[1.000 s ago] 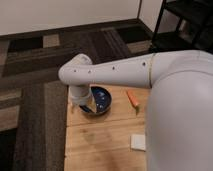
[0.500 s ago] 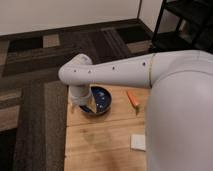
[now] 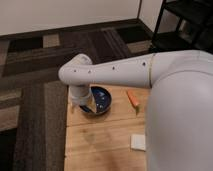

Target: Place the eraser on the white sponge

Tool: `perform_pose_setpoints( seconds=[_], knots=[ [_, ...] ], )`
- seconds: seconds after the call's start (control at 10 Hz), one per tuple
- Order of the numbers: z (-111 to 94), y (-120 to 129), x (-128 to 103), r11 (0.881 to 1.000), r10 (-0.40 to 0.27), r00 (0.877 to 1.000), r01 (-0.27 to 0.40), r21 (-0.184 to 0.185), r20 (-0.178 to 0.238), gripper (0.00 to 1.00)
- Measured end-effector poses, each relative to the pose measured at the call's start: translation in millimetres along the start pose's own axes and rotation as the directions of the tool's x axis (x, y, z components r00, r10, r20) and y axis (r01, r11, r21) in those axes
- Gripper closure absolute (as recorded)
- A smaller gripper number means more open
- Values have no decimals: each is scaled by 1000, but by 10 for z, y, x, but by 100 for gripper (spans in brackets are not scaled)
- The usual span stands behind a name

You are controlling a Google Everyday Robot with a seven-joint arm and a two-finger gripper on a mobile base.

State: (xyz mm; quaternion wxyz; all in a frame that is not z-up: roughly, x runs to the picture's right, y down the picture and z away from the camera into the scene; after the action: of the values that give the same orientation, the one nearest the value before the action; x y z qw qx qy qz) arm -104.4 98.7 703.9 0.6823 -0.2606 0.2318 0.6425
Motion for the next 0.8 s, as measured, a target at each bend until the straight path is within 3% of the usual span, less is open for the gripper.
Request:
perform_pose_setpoints(
  seconds=[0.5, 0.8],
  knots=[
    [-8, -7, -3, 1000, 1, 1000, -1, 0, 2, 35],
    [-86, -159, -53, 999, 34, 999, -34, -4, 19, 35]
  ],
)
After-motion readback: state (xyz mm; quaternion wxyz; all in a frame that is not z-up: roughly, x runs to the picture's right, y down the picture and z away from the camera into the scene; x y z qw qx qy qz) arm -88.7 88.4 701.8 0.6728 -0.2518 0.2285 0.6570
